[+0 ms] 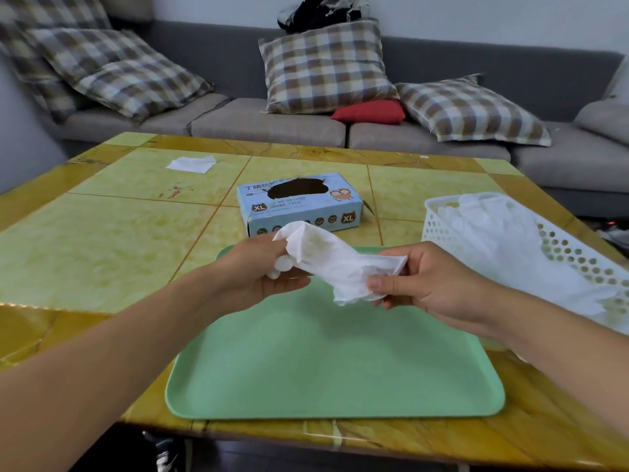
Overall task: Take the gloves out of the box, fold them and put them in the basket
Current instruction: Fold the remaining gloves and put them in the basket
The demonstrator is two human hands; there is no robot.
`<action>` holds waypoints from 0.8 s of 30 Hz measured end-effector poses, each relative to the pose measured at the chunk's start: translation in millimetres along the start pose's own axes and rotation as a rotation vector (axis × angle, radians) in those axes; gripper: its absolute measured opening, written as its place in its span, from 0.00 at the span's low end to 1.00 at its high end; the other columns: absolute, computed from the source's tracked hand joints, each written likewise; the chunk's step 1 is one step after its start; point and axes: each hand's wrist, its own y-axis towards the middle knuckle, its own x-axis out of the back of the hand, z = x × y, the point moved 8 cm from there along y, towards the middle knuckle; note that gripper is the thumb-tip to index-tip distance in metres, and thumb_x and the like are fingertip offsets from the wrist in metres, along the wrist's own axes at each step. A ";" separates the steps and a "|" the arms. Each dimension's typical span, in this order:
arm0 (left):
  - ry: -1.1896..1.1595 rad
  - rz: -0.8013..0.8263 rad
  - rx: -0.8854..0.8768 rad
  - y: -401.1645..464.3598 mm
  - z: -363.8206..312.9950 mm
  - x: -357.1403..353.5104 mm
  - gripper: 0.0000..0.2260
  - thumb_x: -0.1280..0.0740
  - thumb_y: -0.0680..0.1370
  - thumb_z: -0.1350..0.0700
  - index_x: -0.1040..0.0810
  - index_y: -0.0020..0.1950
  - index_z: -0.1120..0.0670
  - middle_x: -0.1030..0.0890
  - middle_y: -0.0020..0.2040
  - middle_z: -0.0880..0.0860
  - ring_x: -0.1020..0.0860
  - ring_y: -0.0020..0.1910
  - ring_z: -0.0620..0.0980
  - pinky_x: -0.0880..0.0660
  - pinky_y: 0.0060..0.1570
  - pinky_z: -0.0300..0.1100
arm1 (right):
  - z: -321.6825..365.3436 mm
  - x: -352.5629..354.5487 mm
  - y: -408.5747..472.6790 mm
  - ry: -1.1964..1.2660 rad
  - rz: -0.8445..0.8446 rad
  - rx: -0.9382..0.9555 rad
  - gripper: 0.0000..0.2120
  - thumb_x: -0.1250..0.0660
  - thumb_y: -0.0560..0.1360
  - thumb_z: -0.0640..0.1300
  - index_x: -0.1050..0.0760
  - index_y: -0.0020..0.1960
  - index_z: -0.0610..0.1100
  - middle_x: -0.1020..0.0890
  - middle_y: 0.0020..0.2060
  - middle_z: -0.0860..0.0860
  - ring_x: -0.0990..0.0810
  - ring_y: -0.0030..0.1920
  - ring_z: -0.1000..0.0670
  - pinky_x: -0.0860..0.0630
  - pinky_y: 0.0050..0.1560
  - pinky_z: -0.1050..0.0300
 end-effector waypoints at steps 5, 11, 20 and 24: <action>-0.239 -0.012 0.052 3.2 -4.3 0.8 0.08 0.41 0.83 0.65 0.23 0.55 0.63 0.14 0.42 0.57 0.15 0.37 0.48 0.18 0.35 0.38 | -13.3 9.5 7.6 0.107 -0.055 -0.081 0.26 0.23 0.62 0.44 0.20 0.54 0.28 0.17 0.41 0.40 0.21 0.35 0.50 0.21 0.37 0.62; -0.110 0.094 0.133 -2.3 -5.9 4.7 0.22 0.35 0.77 0.42 0.21 0.60 0.59 0.16 0.51 0.59 0.16 0.47 0.55 0.17 0.49 0.49 | -18.4 8.8 7.9 0.214 -0.170 -0.090 0.13 0.25 0.67 0.44 0.17 0.49 0.40 0.18 0.39 0.45 0.24 0.32 0.54 0.25 0.33 0.63; -0.306 0.229 0.390 -11.9 56.5 -33.6 0.42 0.46 0.73 0.23 0.24 0.65 0.60 0.19 0.53 0.62 0.19 0.44 0.58 0.22 0.46 0.49 | -14.5 -28.3 -0.5 -0.573 -0.145 0.196 0.20 0.22 0.71 0.52 0.22 0.37 0.36 0.20 0.34 0.39 0.27 0.31 0.46 0.34 0.34 0.51; -0.040 0.237 0.306 -19.3 40.6 -31.5 0.31 0.28 0.70 0.40 0.21 0.63 0.61 0.16 0.50 0.59 0.18 0.43 0.53 0.18 0.47 0.45 | -18.7 -15.9 2.7 -0.344 -0.149 0.087 0.09 0.22 0.73 0.48 0.15 0.46 0.42 0.13 0.40 0.49 0.15 0.41 0.47 0.22 0.44 0.48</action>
